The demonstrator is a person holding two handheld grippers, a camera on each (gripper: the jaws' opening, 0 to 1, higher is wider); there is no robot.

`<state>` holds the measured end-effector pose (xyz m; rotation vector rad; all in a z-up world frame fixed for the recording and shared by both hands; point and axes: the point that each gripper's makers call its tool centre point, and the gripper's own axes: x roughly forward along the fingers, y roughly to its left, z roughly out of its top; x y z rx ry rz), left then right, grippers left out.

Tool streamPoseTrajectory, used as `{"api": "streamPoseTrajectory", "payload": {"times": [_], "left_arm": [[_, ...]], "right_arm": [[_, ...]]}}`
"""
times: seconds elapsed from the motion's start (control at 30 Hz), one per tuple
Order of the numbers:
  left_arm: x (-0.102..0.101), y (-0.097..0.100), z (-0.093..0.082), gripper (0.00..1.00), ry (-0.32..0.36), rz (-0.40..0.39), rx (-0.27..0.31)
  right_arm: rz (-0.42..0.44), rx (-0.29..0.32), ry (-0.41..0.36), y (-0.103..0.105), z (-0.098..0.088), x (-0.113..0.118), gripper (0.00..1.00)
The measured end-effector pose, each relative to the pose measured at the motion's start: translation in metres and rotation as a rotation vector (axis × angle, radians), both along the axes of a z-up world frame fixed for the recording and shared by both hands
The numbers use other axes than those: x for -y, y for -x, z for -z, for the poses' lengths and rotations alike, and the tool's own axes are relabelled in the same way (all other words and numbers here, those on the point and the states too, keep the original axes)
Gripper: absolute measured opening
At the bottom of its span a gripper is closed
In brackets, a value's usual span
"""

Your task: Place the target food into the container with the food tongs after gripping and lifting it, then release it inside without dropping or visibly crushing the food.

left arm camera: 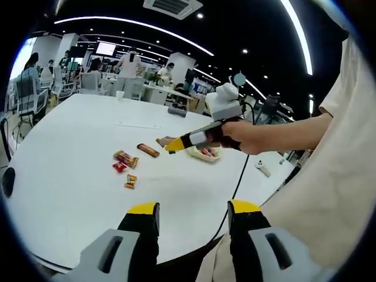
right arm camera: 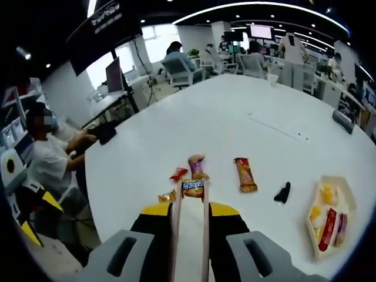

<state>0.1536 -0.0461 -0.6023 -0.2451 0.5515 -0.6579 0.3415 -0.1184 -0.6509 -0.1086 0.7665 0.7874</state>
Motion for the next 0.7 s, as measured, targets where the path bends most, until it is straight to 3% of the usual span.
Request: {"api": "streamPoseTrajectory", "payload": {"times": [0.7], "left_arm": [[0.015, -0.011, 0.0, 0.46, -0.008, 0.04, -0.001]], "right_arm": [[0.078, 0.033, -0.031, -0.02, -0.015, 0.031, 0.22]]}}
